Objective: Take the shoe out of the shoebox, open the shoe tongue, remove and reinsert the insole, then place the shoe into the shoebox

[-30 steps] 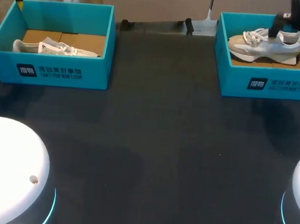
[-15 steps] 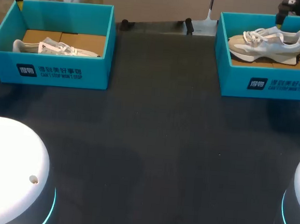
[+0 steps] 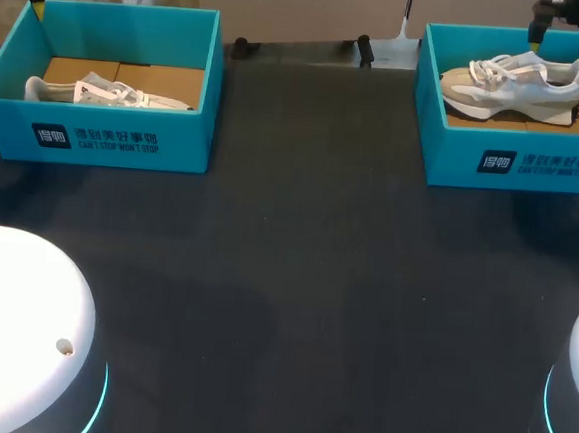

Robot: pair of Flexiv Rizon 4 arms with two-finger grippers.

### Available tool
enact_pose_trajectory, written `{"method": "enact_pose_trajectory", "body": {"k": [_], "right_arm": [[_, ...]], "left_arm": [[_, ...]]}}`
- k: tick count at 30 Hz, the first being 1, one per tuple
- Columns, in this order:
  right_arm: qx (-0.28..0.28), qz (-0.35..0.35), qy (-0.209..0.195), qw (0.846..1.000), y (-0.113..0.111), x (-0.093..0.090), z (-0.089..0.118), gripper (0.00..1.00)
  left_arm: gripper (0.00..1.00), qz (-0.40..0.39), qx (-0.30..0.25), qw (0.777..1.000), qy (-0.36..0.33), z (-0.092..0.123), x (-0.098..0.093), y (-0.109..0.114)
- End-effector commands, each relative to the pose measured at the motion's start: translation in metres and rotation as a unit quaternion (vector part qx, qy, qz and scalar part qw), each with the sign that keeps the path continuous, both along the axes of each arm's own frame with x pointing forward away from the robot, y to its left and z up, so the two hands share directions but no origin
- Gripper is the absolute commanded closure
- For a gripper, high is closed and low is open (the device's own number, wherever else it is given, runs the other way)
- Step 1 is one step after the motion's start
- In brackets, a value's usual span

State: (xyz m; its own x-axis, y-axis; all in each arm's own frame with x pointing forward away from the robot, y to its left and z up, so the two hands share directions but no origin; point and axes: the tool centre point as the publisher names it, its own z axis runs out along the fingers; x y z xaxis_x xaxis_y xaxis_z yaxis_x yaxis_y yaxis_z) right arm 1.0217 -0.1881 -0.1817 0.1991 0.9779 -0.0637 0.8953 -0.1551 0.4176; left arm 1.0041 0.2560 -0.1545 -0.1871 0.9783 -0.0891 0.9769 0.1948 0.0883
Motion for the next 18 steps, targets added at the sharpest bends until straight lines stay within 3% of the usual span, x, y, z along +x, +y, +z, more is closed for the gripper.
{"method": "enact_pose_trajectory", "body": {"k": [1, 7, 11, 18], "right_arm": [[0.000, -0.009, 0.006, 1.000, -0.011, 0.023, -0.006, 0.00], [0.024, -0.020, 0.006, 0.999, -0.039, 0.048, -0.012, 0.00], [-0.014, -0.007, 0.028, 0.999, -0.056, 0.064, -0.019, 0.00], [-0.019, -0.002, 0.054, 0.998, -0.081, 0.084, -0.024, 0.00]], "left_arm": [[0.00, 0.000, 0.002, 1.000, 0.000, 0.000, -0.001, 0.000], [0.00, 0.000, 0.002, 1.000, 0.000, 0.000, -0.001, 0.000], [0.00, 0.000, 0.002, 1.000, 0.000, 0.000, -0.001, 0.000], [0.00, 0.000, 0.002, 1.000, 0.000, 0.000, -0.001, 0.000]]}}
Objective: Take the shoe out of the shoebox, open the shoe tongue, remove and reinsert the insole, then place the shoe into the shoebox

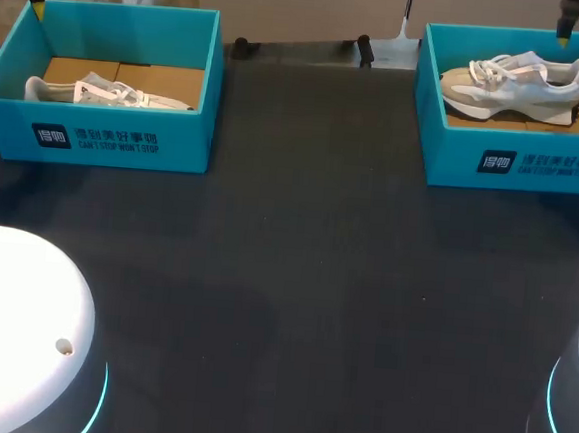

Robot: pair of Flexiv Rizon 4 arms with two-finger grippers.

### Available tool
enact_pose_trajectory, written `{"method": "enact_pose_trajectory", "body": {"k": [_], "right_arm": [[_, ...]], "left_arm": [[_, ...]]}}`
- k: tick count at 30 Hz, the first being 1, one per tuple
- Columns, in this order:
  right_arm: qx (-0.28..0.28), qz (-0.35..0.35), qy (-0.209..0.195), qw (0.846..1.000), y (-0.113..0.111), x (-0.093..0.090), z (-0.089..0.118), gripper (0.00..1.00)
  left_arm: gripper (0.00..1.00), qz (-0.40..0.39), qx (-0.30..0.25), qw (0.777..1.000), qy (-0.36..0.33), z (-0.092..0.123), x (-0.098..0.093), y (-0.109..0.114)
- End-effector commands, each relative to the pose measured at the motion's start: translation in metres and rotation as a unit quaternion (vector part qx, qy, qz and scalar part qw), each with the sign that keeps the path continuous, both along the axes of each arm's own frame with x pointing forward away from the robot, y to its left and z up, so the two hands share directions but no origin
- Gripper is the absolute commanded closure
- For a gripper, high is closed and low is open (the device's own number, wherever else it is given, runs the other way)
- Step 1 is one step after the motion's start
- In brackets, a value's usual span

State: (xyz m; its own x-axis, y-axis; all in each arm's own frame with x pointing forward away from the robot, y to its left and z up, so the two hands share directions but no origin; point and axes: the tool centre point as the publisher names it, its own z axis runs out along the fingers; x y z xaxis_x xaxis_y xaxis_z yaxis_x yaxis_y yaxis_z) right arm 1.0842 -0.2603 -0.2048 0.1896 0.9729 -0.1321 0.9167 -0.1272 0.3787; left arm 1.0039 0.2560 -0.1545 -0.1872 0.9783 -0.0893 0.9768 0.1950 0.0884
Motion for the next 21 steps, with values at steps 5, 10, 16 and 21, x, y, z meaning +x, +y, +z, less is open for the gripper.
{"method": "enact_pose_trajectory", "body": {"k": [5, 10, 16, 21], "right_arm": [[-0.003, 0.003, 0.057, 0.998, -0.020, 0.031, -0.001, 0.00], [0.011, 0.006, 0.083, 0.996, -0.031, 0.043, -0.010, 0.00], [0.011, 0.012, 0.124, 0.992, -0.033, 0.058, -0.028, 0.00], [0.016, 0.006, 0.140, 0.990, -0.039, 0.068, -0.044, 0.00]], "left_arm": [[0.00, 0.000, 0.002, 1.000, 0.000, 0.000, -0.001, 0.000], [0.00, 0.000, 0.002, 1.000, 0.000, 0.000, -0.001, 0.000], [0.00, 0.000, 0.002, 1.000, 0.000, 0.000, -0.001, 0.000], [0.00, 0.000, 0.002, 1.000, 0.000, 0.000, -0.001, 0.000]]}}
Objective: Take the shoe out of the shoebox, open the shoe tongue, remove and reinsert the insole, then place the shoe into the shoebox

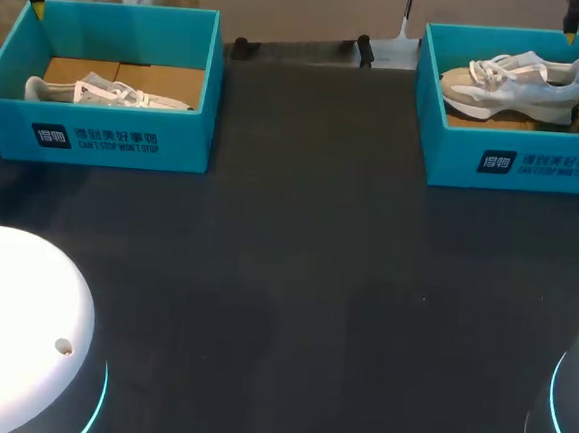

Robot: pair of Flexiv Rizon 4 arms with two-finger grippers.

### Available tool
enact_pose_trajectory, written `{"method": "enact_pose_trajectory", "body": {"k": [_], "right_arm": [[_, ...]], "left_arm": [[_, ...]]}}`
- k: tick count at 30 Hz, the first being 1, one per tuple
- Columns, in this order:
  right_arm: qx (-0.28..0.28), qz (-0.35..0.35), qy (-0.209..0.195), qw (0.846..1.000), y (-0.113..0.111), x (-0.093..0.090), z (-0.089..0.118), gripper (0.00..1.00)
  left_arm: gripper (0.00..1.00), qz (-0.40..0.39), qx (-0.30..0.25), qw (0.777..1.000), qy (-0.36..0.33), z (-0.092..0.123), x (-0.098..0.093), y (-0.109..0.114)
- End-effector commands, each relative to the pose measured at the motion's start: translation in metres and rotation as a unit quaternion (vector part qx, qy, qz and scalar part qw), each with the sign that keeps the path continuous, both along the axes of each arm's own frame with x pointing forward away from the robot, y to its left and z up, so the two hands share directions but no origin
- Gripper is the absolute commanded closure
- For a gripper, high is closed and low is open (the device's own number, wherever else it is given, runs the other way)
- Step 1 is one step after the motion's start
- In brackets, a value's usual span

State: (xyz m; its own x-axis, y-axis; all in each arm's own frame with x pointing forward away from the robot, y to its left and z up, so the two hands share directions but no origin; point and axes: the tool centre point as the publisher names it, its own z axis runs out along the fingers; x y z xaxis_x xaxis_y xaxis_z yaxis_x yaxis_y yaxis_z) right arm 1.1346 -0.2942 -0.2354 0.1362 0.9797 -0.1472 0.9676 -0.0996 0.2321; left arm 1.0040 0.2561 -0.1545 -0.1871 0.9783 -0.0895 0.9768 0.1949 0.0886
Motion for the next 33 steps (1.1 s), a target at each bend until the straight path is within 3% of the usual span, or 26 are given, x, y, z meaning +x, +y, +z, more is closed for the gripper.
{"method": "enact_pose_trajectory", "body": {"k": [1, 2, 4, 6, 7, 10, 11, 26, 33], "right_arm": [[0.010, -0.012, 0.066, 0.998, -0.006, 0.019, -0.016, 0.00], [0.011, -0.016, 0.070, 0.997, -0.008, 0.021, -0.019, 0.00], [0.005, -0.021, 0.074, 0.997, -0.011, 0.023, -0.024, 0.14], [0.010, -0.027, 0.075, 0.997, -0.012, 0.026, -0.027, 0.20], [0.010, -0.030, 0.077, 0.997, -0.012, 0.028, -0.030, 0.34], [0.009, -0.038, 0.091, 0.995, -0.017, 0.033, -0.041, 0.44], [0.007, -0.041, 0.090, 0.995, -0.017, 0.035, -0.043, 0.40], [0.000, -0.052, 0.091, 0.995, -0.022, 0.048, -0.071, 0.42], [-0.003, -0.048, 0.089, 0.995, -0.023, 0.047, -0.087, 0.37]], "left_arm": [[0.00, 0.000, 0.002, 1.000, 0.000, 0.000, -0.001, 0.000], [0.00, 0.000, 0.002, 1.000, 0.000, 0.000, -0.001, 0.000], [0.00, 0.000, 0.002, 1.000, 0.000, 0.000, -0.001, 0.000], [0.00, 0.000, 0.002, 1.000, 0.000, 0.000, -0.001, 0.000], [0.00, 0.000, 0.002, 1.000, 0.000, 0.000, -0.001, 0.000], [0.00, 0.000, 0.002, 1.000, 0.000, 0.000, -0.001, 0.000], [0.00, 0.000, 0.002, 1.000, 0.000, 0.000, -0.001, 0.000], [0.00, 0.000, 0.002, 1.000, 0.000, 0.000, -0.001, 0.000], [0.00, 0.000, 0.002, 1.000, 0.000, 0.000, -0.001, 0.000]]}}
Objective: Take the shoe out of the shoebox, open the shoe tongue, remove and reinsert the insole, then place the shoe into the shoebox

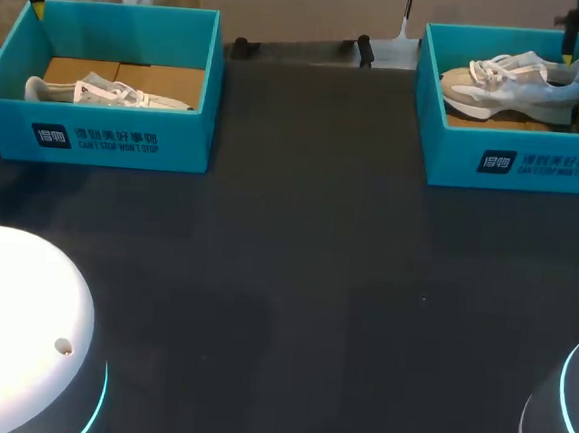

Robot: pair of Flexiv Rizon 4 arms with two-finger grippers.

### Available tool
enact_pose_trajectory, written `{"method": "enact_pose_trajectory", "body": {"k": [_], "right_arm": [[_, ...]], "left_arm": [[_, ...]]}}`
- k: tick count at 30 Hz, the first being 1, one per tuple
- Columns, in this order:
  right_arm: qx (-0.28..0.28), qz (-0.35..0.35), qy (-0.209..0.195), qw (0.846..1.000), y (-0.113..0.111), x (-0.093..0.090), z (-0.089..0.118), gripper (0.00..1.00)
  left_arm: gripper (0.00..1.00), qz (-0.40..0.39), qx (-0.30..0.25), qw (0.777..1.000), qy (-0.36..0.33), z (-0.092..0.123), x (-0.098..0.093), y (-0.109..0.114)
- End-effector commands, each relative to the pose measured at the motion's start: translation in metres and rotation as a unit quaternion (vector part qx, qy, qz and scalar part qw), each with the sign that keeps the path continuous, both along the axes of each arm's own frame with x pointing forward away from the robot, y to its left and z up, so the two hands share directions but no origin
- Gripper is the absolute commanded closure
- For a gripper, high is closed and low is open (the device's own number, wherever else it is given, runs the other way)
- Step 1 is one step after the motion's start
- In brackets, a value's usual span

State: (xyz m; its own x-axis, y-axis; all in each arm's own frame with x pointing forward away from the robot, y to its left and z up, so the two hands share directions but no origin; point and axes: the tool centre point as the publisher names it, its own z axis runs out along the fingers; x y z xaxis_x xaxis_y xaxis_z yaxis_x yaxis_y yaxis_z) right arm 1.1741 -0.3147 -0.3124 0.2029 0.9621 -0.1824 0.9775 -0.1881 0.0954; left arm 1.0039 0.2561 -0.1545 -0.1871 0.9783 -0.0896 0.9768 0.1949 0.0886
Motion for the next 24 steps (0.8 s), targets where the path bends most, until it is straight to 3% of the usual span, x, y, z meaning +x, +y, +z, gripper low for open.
{"method": "enact_pose_trajectory", "body": {"k": [1, 11, 15, 24], "right_arm": [[0.002, -0.001, 0.019, 1.000, -0.002, 0.007, -0.012, 0.38], [0.005, -0.007, 0.009, 1.000, -0.004, 0.005, -0.029, 0.38], [0.008, -0.005, 0.001, 1.000, -0.004, 0.007, -0.037, 0.31], [0.008, -0.012, -0.003, 1.000, -0.012, 0.010, -0.052, 0.30]], "left_arm": [[0.00, 0.000, 0.002, 1.000, 0.000, 0.000, -0.001, 0.000], [0.00, 0.000, 0.002, 1.000, 0.000, 0.000, -0.001, 0.000], [0.00, 0.000, 0.002, 1.000, 0.000, 0.000, -0.001, 0.000], [0.00, 0.000, 0.002, 1.000, 0.000, 0.000, -0.001, 0.000]]}}
